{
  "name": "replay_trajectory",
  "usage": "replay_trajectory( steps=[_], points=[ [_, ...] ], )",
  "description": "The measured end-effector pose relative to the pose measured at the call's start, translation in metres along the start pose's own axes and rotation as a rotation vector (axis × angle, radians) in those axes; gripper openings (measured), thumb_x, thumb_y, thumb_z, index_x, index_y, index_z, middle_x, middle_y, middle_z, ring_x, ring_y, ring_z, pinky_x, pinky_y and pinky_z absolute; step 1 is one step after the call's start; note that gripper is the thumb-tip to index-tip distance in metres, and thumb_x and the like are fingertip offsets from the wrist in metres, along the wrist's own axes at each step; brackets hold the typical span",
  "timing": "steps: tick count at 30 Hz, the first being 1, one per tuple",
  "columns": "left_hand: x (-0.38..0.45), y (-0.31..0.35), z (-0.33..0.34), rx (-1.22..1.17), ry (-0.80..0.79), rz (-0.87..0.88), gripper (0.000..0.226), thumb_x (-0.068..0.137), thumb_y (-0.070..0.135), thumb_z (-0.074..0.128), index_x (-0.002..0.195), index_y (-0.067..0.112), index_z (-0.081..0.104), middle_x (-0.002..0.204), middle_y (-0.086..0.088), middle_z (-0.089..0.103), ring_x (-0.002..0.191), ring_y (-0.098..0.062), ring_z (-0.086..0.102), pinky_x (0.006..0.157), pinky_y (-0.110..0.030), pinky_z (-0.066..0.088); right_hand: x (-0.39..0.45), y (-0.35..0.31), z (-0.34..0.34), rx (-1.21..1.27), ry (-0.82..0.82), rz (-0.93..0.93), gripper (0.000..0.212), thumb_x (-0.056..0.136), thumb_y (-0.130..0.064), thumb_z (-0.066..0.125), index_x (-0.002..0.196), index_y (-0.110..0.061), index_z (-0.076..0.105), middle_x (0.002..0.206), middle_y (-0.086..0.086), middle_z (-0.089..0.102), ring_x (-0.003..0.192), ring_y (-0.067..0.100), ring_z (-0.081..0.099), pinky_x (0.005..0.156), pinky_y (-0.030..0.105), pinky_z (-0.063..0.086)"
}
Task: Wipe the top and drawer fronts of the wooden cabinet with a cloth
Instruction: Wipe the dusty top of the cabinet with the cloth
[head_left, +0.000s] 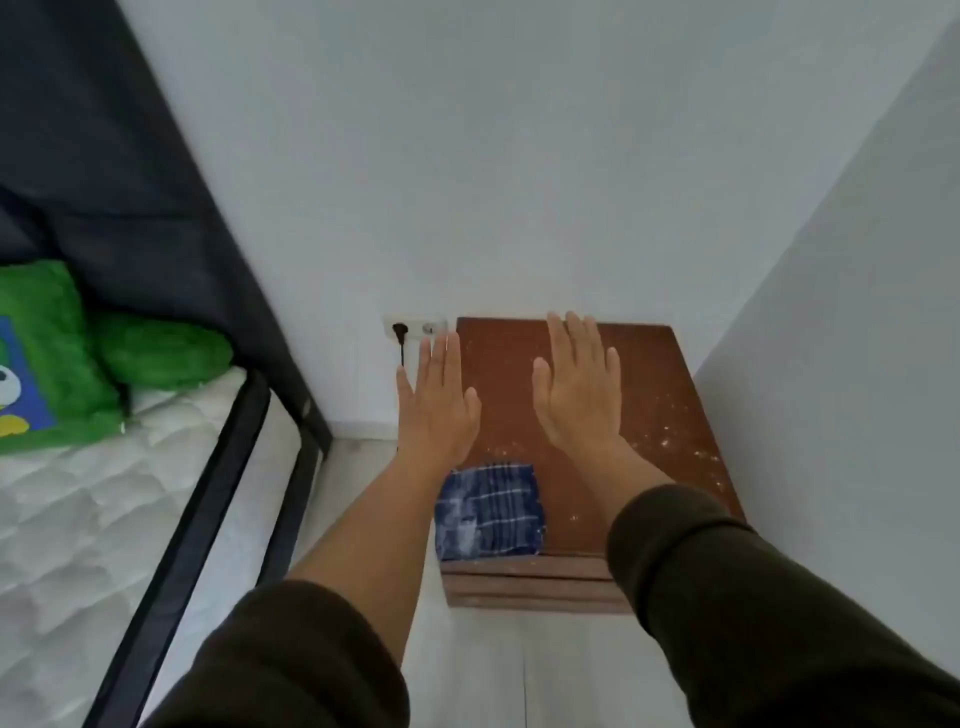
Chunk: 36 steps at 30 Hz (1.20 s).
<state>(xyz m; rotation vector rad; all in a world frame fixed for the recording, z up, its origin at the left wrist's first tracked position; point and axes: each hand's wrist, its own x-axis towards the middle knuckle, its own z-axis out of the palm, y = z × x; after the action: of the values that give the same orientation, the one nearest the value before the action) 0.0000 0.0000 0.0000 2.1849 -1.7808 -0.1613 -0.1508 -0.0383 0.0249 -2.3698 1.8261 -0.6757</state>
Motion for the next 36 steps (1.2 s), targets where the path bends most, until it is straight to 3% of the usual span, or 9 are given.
replay_trajectory(
  steps=[4, 8, 11, 15, 23, 28, 32, 34, 36],
  points=[
    [-0.027, -0.024, 0.056, 0.011, -0.481, -0.158, 0.063, 0.1, 0.036, 0.027, 0.151, 0.011, 0.0, 0.16, -0.007, 0.0, 0.147, -0.024, 0.0, 0.117, -0.049, 0.009, -0.044, 0.006, 0.057, -0.035, -0.282, -0.012, 0.054, 0.102, -0.032, 0.028, 0.153, -0.021, 0.015, 0.16, -0.001, 0.012, 0.149, 0.018, 0.003, 0.119, 0.042, 0.008],
    [-0.051, -0.047, 0.106, -0.103, -0.736, -0.331, 0.055, 0.094, 0.035, 0.04, 0.141, 0.006, 0.034, 0.144, -0.016, 0.04, 0.127, -0.033, 0.043, 0.104, -0.043, 0.039, -0.082, 0.014, 0.107, -0.048, -0.604, 0.018, 0.059, 0.099, -0.024, 0.037, 0.153, -0.019, 0.013, 0.161, -0.001, 0.007, 0.148, 0.018, 0.001, 0.119, 0.042, 0.01],
    [-0.064, -0.056, 0.13, -0.209, -0.731, -0.368, 0.038, 0.093, 0.023, 0.044, 0.126, 0.005, 0.049, 0.124, -0.016, 0.056, 0.11, -0.033, 0.055, 0.084, -0.03, 0.042, -0.101, 0.017, 0.131, -0.019, -0.771, 0.075, 0.065, 0.097, -0.023, 0.044, 0.153, -0.018, 0.012, 0.16, 0.0, 0.008, 0.148, 0.019, 0.003, 0.119, 0.043, 0.013],
    [-0.065, -0.061, 0.147, -0.282, -0.614, -0.438, 0.035, 0.092, 0.025, 0.046, 0.12, 0.005, 0.053, 0.117, -0.016, 0.061, 0.105, -0.032, 0.058, 0.079, -0.027, 0.04, -0.111, 0.019, 0.154, 0.06, -0.885, 0.152, 0.064, 0.098, -0.024, 0.043, 0.153, -0.018, 0.012, 0.16, 0.0, 0.01, 0.147, 0.02, 0.009, 0.119, 0.042, 0.017],
    [-0.056, -0.063, 0.157, -0.408, -0.5, -0.739, 0.037, 0.094, 0.028, 0.052, 0.119, 0.001, 0.053, 0.116, -0.015, 0.06, 0.093, -0.026, 0.057, 0.072, -0.026, 0.04, -0.093, 0.02, 0.17, 0.306, -0.856, 0.422, 0.05, 0.103, -0.033, 0.032, 0.148, -0.012, 0.032, 0.152, 0.008, 0.034, 0.138, 0.027, 0.034, 0.112, 0.039, 0.03],
    [-0.052, -0.054, 0.161, -0.584, -0.41, -0.691, 0.035, 0.099, 0.034, 0.04, 0.105, 0.008, 0.061, 0.103, -0.011, 0.065, 0.09, -0.025, 0.06, 0.083, -0.034, 0.05, -0.071, 0.018, 0.163, 0.386, -0.875, 0.567, 0.058, 0.102, -0.048, 0.017, 0.142, -0.013, 0.042, 0.146, 0.009, 0.044, 0.134, 0.03, 0.04, 0.109, 0.039, 0.03],
    [-0.05, -0.039, 0.16, -0.791, -0.358, -0.774, 0.037, 0.1, 0.04, 0.032, 0.09, 0.016, 0.059, 0.086, -0.003, 0.062, 0.077, -0.018, 0.059, 0.07, -0.025, 0.046, -0.056, 0.02, 0.16, 0.517, -0.842, 0.727, 0.062, 0.097, -0.06, 0.013, 0.131, -0.023, 0.05, 0.128, 0.008, 0.054, 0.117, 0.027, 0.051, 0.108, 0.044, 0.036],
    [-0.049, -0.034, 0.162, -0.79, -0.397, -0.7, 0.039, 0.1, 0.041, 0.033, 0.09, 0.015, 0.06, 0.085, -0.005, 0.064, 0.07, -0.014, 0.06, 0.062, -0.021, 0.046, -0.05, 0.024, 0.16, 0.574, -0.805, 0.796, 0.068, 0.093, -0.067, 0.021, 0.127, -0.019, 0.054, 0.125, 0.007, 0.059, 0.114, 0.03, 0.056, 0.104, 0.045, 0.041],
    [-0.048, -0.028, 0.166, -0.679, -0.494, -0.517, 0.04, 0.101, 0.04, 0.031, 0.099, 0.014, 0.061, 0.095, -0.009, 0.067, 0.079, -0.02, 0.063, 0.071, -0.028, 0.052, -0.047, 0.029, 0.161, 0.622, -0.777, 0.838, 0.072, 0.082, -0.075, 0.032, 0.117, -0.018, 0.06, 0.118, 0.006, 0.063, 0.109, 0.03, 0.06, 0.099, 0.046, 0.045]
  ],
)
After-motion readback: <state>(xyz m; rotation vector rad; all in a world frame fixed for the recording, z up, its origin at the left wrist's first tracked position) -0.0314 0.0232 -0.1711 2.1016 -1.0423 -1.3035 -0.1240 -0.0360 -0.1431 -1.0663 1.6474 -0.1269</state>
